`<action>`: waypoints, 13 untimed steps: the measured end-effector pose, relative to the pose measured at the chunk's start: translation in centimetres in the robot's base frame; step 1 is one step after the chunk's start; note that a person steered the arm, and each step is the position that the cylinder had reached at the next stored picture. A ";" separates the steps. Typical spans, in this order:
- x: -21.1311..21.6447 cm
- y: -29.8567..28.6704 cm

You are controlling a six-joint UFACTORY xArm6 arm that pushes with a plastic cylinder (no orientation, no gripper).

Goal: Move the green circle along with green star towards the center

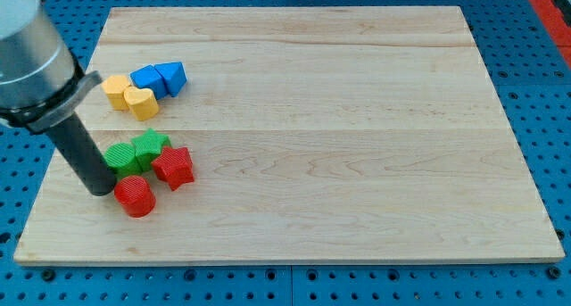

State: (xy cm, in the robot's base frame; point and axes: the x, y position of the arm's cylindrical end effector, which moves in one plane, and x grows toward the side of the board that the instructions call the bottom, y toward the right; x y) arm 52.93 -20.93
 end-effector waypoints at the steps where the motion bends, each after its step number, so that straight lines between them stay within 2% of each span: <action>1: -1.0 1.1; 2: -2.5 1.1; 3: -1.5 -0.5; 5: -5.8 -2.9; 8: -5.9 5.5; 10: -7.8 10.0; 13: -7.7 10.0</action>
State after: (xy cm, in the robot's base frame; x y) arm 45.25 -10.97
